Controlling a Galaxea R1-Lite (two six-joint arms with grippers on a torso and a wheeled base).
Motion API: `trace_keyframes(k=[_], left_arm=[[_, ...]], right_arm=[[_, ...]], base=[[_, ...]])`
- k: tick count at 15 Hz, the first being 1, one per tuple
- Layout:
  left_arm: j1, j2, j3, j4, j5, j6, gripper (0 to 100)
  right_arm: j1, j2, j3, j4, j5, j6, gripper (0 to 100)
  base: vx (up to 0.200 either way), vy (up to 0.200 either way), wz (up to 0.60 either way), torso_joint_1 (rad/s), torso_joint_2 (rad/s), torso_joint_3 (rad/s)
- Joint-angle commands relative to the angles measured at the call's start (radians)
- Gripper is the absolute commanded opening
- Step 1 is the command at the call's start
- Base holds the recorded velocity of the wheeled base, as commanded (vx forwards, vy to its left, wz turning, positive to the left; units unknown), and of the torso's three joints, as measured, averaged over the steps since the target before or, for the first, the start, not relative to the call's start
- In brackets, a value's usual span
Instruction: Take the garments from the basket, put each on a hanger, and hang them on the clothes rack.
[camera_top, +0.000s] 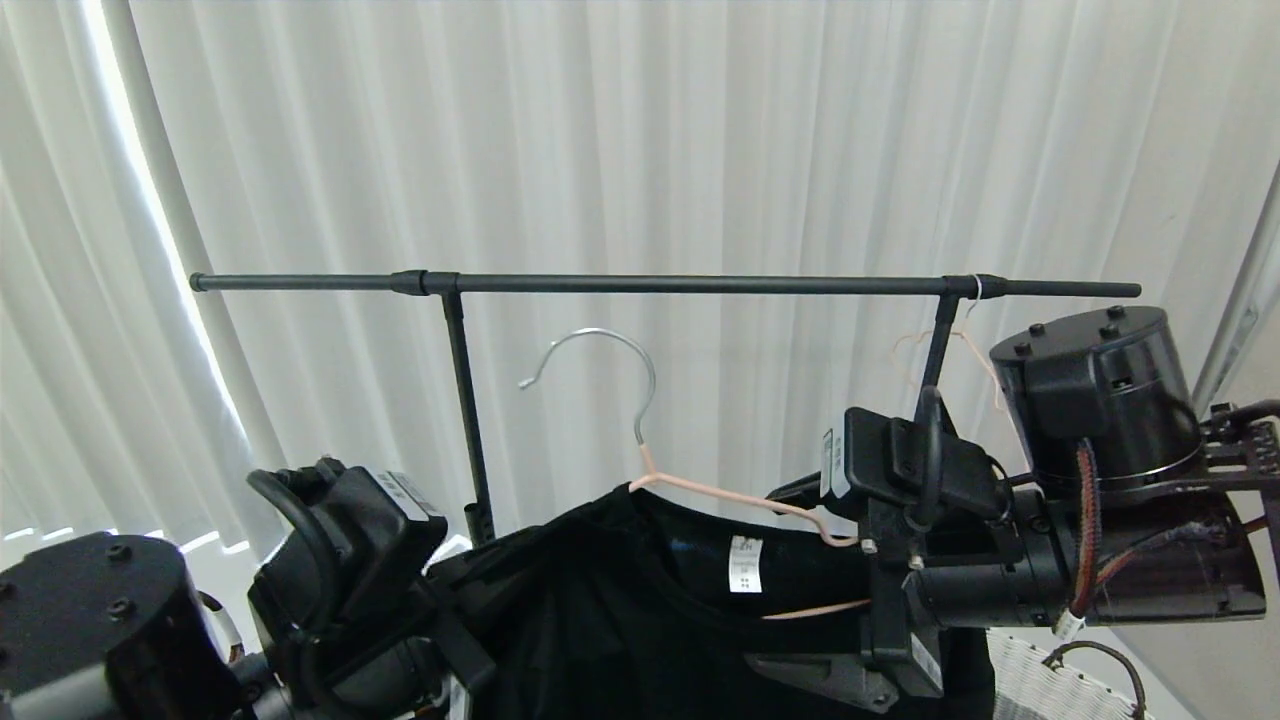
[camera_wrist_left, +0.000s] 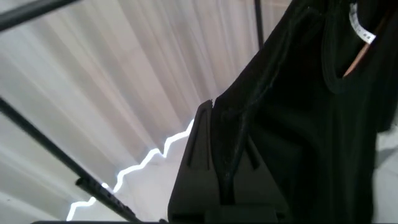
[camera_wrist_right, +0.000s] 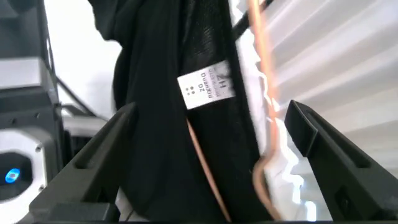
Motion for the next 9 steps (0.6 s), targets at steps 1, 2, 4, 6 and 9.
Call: trace_keyframes(k=[1, 2, 4, 6, 9], left_arm=[[-0.022, 0.029, 0.007, 0.0, 0.001, 0.001, 0], [-0.044, 0.024, 0.016, 0.0, 0.0, 0.002, 0], [-0.073, 0.018, 0.026, -0.002, 0.001, 0.014, 0], [-0.081, 0.018, 0.026, -0.003, 0.001, 0.034, 0], [-0.094, 0.018, 0.024, -0.003, 0.0, 0.047, 0]], right_arm=[[-0.005, -0.013, -0.007, 0.019, 0.001, 0.0, 100], [-0.005, -0.009, -0.007, 0.027, -0.001, 0.0, 100], [-0.004, 0.0, -0.007, 0.044, 0.001, 0.0, 100], [-0.001, 0.003, -0.007, 0.086, 0.002, 0.0, 100], [-0.001, 0.003, -0.007, 0.136, 0.004, 0.0, 100]], base=[[0.0, 0.0, 0.0, 0.0, 0.0, 0.0], [0.0, 0.0, 0.0, 0.0, 0.0, 0.0], [0.0, 0.0, 0.0, 0.0, 0.0, 0.0], [0.0, 0.0, 0.0, 0.0, 0.0, 0.0], [0.0, 0.0, 0.0, 0.0, 0.0, 0.0]])
